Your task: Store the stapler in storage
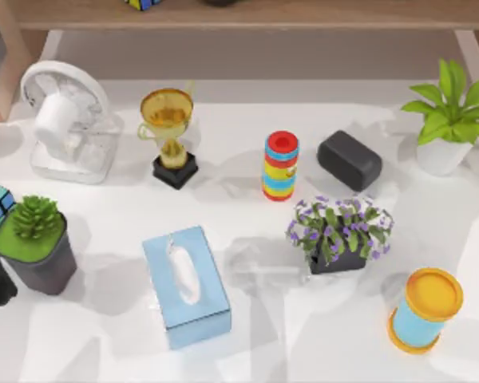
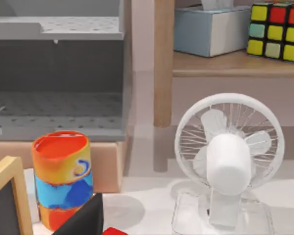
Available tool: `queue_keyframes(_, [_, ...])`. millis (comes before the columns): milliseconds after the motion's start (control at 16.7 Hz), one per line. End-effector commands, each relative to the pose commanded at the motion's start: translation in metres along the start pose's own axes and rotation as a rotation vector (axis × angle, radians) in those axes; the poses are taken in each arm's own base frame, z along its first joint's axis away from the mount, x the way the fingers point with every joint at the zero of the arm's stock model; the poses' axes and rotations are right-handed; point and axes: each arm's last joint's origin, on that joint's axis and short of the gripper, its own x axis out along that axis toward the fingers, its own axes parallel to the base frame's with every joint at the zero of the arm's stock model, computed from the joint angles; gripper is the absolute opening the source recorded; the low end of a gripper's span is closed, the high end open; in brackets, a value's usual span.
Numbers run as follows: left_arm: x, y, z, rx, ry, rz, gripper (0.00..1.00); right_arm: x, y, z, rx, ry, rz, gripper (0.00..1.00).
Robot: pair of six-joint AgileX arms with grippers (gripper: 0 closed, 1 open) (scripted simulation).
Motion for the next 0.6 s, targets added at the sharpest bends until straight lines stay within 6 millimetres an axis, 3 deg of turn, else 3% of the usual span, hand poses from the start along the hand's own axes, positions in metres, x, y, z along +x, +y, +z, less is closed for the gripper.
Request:
queue_keyframes(300, [0.0, 0.0, 0.0, 0.0, 0.0, 0.0, 1.0, -0.057, -0.004, -0.004, -0.123, -0.262, -0.109, 1.0])
queue_keyframes(600, [0.0, 0.0, 0.0, 0.0, 0.0, 0.0, 1.0, -0.11, -0.053, -0.029, -0.235, -0.609, -0.391, 1.0])
